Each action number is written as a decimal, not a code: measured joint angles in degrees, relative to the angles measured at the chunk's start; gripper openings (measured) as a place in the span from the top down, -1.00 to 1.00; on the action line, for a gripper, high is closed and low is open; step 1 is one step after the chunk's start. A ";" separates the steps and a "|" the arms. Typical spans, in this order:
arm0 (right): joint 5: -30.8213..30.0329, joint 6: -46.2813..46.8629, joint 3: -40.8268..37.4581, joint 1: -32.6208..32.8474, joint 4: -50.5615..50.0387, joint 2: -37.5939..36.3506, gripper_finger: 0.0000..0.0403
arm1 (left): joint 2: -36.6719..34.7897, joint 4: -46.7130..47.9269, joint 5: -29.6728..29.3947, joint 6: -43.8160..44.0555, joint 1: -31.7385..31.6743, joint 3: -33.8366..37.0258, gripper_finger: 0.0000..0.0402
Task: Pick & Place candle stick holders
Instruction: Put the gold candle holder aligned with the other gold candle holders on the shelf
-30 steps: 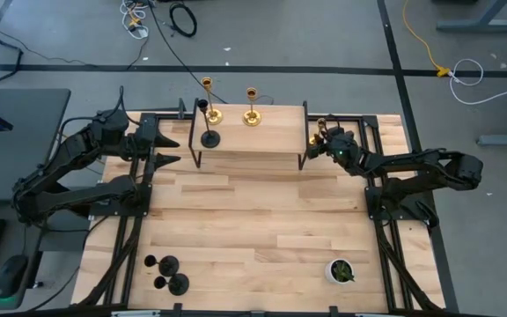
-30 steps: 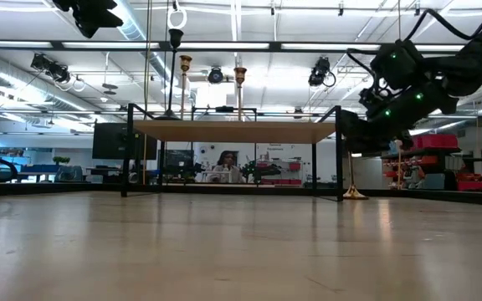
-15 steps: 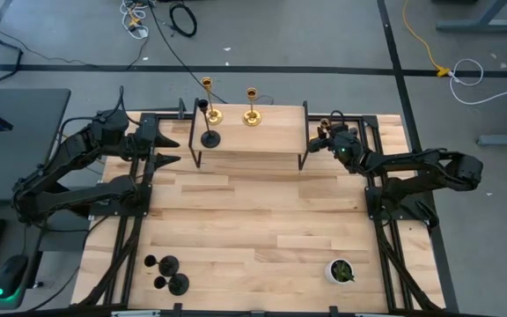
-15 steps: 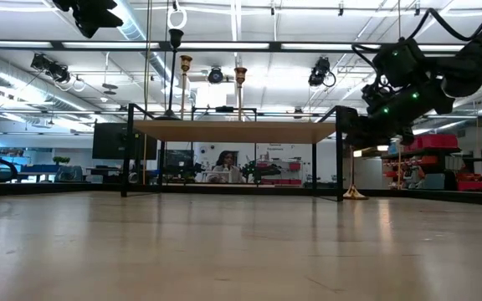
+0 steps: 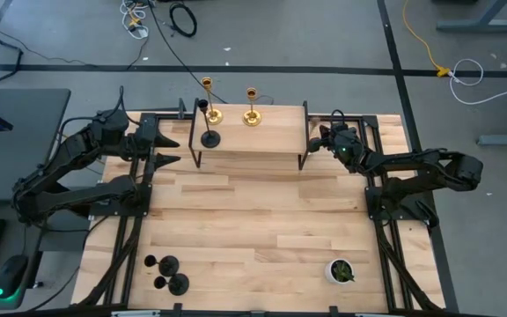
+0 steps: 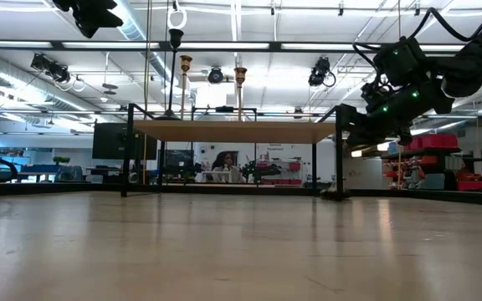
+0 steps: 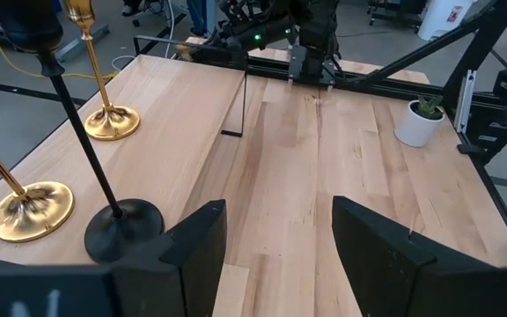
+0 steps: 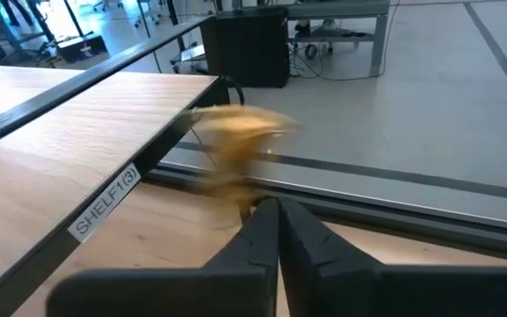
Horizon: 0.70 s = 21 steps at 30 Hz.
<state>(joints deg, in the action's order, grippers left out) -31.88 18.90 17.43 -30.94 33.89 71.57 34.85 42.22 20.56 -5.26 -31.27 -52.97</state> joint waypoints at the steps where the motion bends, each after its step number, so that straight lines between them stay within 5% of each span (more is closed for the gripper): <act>1: 0.00 0.00 0.00 0.00 -0.03 0.00 0.98 | 0.02 0.00 0.00 0.00 0.00 0.00 -0.04; 21: 12.42 -3.55 0.00 -0.26 -9.72 -0.04 0.88 | 0.02 0.07 0.00 0.08 0.02 0.00 -0.04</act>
<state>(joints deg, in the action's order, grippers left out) -19.46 15.35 17.43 -31.19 24.17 71.53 34.87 42.28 20.56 -5.18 -31.25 -52.97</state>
